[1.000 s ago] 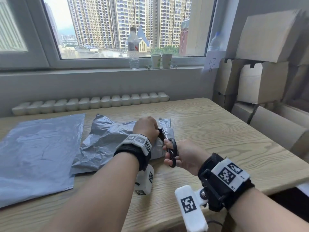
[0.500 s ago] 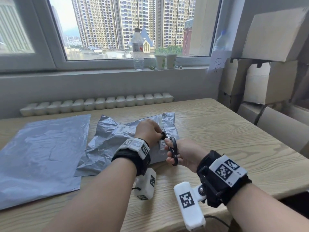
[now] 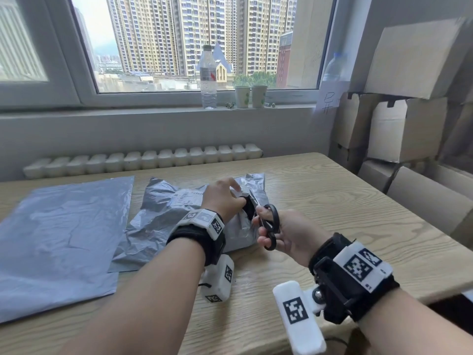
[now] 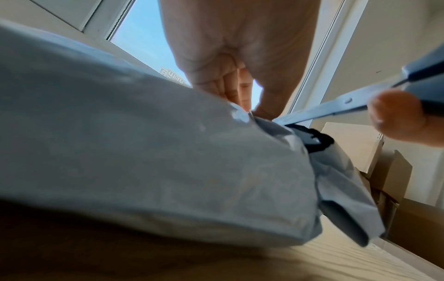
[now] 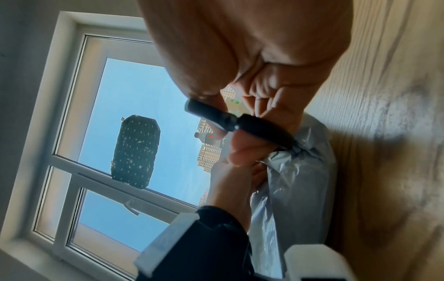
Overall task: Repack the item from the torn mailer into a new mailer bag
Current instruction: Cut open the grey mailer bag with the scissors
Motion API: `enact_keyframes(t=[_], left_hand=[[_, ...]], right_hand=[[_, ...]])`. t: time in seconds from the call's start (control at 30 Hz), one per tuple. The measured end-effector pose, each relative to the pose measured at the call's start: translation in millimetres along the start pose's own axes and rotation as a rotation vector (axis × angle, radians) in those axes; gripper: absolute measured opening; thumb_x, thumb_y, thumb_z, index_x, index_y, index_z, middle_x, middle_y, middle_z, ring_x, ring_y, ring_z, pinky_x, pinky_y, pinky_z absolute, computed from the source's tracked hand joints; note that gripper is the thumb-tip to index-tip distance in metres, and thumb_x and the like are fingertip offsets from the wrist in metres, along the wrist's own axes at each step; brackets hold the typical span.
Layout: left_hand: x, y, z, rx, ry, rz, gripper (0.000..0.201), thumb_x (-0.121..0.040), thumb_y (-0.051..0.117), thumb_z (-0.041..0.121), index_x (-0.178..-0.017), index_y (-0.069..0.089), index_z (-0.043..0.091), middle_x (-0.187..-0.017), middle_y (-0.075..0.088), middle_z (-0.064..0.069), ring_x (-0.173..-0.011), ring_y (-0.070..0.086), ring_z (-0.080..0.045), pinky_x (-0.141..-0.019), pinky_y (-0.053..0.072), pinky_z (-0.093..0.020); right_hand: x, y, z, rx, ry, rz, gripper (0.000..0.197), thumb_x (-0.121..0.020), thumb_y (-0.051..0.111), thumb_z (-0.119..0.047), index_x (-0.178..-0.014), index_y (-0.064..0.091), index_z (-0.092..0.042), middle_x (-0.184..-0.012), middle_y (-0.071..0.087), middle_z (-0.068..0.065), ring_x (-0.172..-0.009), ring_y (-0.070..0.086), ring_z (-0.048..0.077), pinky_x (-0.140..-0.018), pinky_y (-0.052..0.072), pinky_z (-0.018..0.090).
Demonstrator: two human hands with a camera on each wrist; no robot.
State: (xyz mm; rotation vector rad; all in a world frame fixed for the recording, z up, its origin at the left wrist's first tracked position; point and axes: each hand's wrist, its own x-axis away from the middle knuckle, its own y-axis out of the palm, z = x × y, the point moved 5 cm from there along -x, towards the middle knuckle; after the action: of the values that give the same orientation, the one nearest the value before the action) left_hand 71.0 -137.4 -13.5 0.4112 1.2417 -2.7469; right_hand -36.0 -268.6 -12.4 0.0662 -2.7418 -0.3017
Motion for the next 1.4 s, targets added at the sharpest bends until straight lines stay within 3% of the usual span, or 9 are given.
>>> enact_keyframes(t=[0.1, 0.27, 0.5, 0.73, 0.9, 0.97, 1.07, 1.23, 1.4], left_hand=[[-3, -3, 0, -0.019, 0.023, 0.016, 0.022, -0.076, 0.068, 0.024, -0.097, 0.073, 0.023, -0.083, 0.072, 0.003, -0.076, 0.061, -0.01, -0.072, 0.044, -0.019], [-3, -1, 6, -0.07, 0.077, -0.008, 0.014, -0.08, 0.067, 0.02, -0.087, 0.079, 0.022, -0.089, 0.074, 0.004, -0.086, 0.065, -0.013, -0.08, 0.052, -0.026], [2, -7, 6, -0.009, 0.107, -0.044, 0.014, -0.08, 0.067, 0.016, -0.086, 0.079, 0.019, -0.088, 0.075, 0.003, -0.083, 0.067, -0.011, -0.08, 0.054, -0.025], [5, -11, 4, 0.015, 0.079, -0.05, 0.016, -0.081, 0.065, 0.014, -0.088, 0.079, 0.018, -0.089, 0.075, 0.001, -0.085, 0.067, -0.012, -0.08, 0.053, -0.023], [4, -7, 7, -0.047, 0.038, -0.064, 0.014, -0.077, 0.065, 0.016, -0.089, 0.072, 0.015, -0.093, 0.069, -0.001, -0.087, 0.061, -0.017, -0.077, 0.052, -0.029], [2, -4, 11, -0.113, 0.055, -0.061, 0.022, -0.075, 0.067, 0.018, -0.096, 0.063, 0.015, -0.096, 0.06, 0.001, -0.088, 0.055, -0.017, -0.077, 0.047, -0.028], [-7, -3, 17, -0.162, 0.088, -0.038, 0.03, -0.077, 0.065, 0.015, -0.106, 0.06, 0.022, -0.103, 0.064, 0.001, -0.094, 0.06, -0.019, -0.081, 0.048, -0.03], [-11, -4, 21, -0.288, 0.107, -0.02, 0.015, -0.08, 0.06, 0.014, -0.088, 0.071, 0.021, -0.092, 0.07, -0.001, -0.089, 0.062, -0.021, -0.073, 0.044, -0.027], [-9, -4, 17, -0.303, 0.124, -0.021, 0.012, -0.083, 0.06, 0.018, -0.088, 0.071, 0.019, -0.091, 0.071, -0.001, -0.075, 0.051, -0.015, -0.066, 0.035, -0.023]], right_hand=[[0, -4, 1, 0.09, 0.042, -0.018, 0.028, -0.093, 0.059, -0.026, -0.098, 0.057, 0.002, -0.064, 0.052, 0.009, -0.048, 0.054, 0.015, -0.04, 0.049, 0.019], [-5, -2, 5, 0.147, 0.086, -0.034, 0.033, -0.094, 0.057, -0.032, -0.099, 0.056, 0.001, -0.068, 0.053, 0.011, -0.053, 0.056, 0.018, -0.043, 0.051, 0.021], [-15, 7, -4, 0.159, 0.052, 0.007, 0.031, -0.095, 0.056, -0.03, -0.096, 0.055, 0.001, -0.067, 0.052, 0.01, -0.054, 0.054, 0.017, -0.04, 0.049, 0.019], [-18, 17, -2, 0.072, -0.003, 0.054, 0.026, -0.096, 0.055, -0.02, -0.077, 0.055, -0.002, -0.064, 0.048, 0.007, -0.042, 0.05, 0.011, -0.035, 0.045, 0.017], [-18, 9, -2, 0.083, -0.014, 0.052, 0.023, -0.094, 0.058, -0.018, -0.082, 0.058, 0.001, -0.065, 0.051, 0.008, -0.036, 0.052, 0.007, -0.037, 0.047, 0.016], [-16, 9, -4, 0.068, -0.015, 0.018, 0.021, -0.094, 0.058, -0.017, -0.086, 0.058, 0.002, -0.064, 0.051, 0.008, -0.039, 0.052, 0.008, -0.038, 0.048, 0.017], [-14, 7, -6, 0.049, -0.011, -0.015, 0.02, -0.095, 0.057, -0.017, -0.085, 0.057, 0.001, -0.064, 0.05, 0.007, -0.043, 0.051, 0.01, -0.039, 0.048, 0.017], [-16, 4, -3, 0.058, 0.009, -0.041, 0.025, -0.096, 0.054, -0.024, -0.091, 0.054, 0.0, -0.066, 0.049, 0.008, -0.052, 0.051, 0.014, -0.041, 0.048, 0.018], [-22, 5, -1, 0.084, 0.052, -0.099, 0.038, -0.095, 0.053, -0.04, -0.099, 0.051, -0.002, -0.069, 0.049, 0.008, -0.059, 0.052, 0.018, -0.047, 0.051, 0.021]])
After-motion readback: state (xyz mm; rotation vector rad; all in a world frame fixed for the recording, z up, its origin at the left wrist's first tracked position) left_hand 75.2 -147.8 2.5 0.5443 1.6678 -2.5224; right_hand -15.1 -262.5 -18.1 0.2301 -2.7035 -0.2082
